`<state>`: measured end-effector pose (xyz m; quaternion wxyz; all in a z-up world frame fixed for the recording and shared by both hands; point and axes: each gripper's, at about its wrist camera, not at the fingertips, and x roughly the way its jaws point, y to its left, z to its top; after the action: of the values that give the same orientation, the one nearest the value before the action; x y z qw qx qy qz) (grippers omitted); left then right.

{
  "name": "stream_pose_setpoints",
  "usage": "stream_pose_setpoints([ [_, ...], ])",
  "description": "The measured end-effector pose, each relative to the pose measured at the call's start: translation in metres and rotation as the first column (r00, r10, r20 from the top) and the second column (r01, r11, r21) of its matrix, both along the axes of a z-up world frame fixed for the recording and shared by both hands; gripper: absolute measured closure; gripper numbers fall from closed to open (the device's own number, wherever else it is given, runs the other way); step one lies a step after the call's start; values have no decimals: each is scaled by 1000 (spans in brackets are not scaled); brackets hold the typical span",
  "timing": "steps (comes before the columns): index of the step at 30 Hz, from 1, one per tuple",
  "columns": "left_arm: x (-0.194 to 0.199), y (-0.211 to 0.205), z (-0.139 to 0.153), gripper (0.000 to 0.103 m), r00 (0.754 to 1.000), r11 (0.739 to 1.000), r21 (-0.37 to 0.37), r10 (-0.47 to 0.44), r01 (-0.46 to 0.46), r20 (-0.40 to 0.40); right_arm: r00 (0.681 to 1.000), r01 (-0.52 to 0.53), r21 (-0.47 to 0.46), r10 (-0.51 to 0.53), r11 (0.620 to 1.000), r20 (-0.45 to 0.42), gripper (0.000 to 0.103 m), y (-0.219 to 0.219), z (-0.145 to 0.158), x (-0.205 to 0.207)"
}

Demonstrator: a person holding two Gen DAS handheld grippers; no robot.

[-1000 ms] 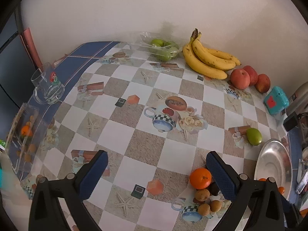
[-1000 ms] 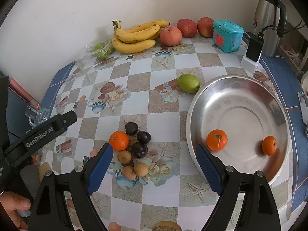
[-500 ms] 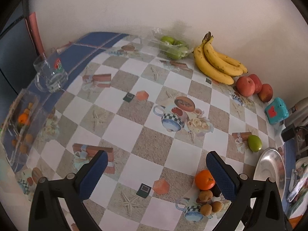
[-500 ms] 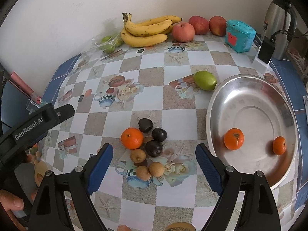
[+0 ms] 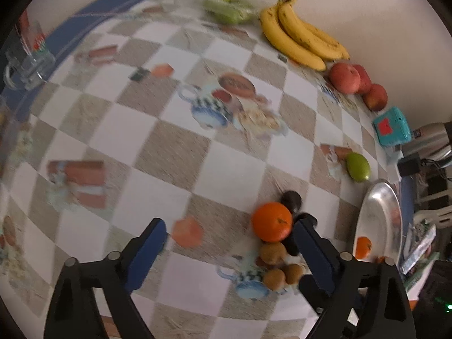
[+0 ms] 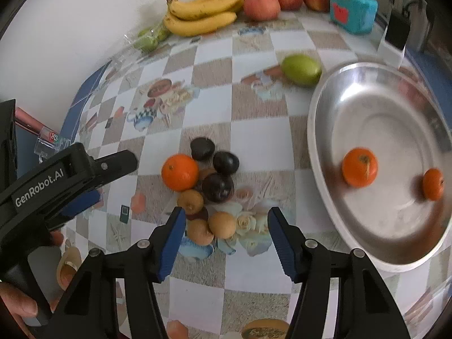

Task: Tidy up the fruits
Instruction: 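Lower the right tool onto a brown kiwi and close its fingers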

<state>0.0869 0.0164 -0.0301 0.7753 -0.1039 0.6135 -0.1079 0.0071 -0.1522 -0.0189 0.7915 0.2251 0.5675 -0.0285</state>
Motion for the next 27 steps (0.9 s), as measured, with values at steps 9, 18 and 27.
stream_pose_setpoints([
  [9, -7, -16, -16, 13, 998, 1000, 4, -31, 31, -58, 998, 8, 58, -5, 998, -56, 53, 0, -18, 0],
  [18, -8, -13, -26, 13, 996, 1000, 9, 6, -6, -88, 998, 14, 95, -8, 995, -66, 55, -2, -27, 0],
  [27, -8, -6, -27, 14, 993, 999, -22, 38, -40, -112, 998, 22, 130, -15, 991, -59, 67, -4, -29, -2],
])
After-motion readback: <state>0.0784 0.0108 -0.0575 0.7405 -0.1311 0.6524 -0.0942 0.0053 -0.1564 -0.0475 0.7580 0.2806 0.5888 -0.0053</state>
